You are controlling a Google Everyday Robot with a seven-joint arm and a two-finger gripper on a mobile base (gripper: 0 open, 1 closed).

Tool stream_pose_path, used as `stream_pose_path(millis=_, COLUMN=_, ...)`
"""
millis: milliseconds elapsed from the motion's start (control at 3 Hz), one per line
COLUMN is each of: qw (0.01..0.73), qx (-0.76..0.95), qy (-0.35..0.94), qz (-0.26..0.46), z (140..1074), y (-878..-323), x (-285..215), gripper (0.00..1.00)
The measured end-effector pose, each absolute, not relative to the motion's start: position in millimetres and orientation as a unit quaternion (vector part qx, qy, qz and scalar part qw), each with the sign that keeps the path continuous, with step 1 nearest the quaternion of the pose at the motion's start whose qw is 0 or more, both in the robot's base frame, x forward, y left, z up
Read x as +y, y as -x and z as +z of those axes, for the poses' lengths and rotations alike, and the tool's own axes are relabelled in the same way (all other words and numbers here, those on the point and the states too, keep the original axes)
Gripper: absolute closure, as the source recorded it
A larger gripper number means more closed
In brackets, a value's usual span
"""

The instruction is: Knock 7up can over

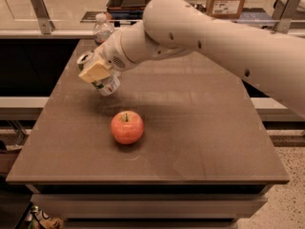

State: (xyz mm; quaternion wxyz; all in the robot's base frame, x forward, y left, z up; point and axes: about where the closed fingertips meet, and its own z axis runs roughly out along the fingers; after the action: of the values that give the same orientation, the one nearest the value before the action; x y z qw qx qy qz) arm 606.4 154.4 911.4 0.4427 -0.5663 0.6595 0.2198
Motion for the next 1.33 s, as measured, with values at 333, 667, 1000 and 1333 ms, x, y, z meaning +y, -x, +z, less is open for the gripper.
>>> stream_pose_path(millis=333, qw=0.411, qx=0.673, qy=0.585, qz=0.19, z=911, y=-598, x=160, gripper=1.0)
stream_pose_path(millis=667, qw=0.383, qx=0.684, qy=0.599, qz=0.165, z=908, y=-592, x=165, gripper=1.0)
stream_pose_path(millis=1000, qw=0.36, qx=0.691, qy=0.61, qz=0.141, z=904, y=-588, x=170, gripper=1.0)
stream_pose_path(millis=1333, qw=0.342, qx=0.695, qy=0.621, qz=0.121, z=899, y=-591, x=175, gripper=1.0)
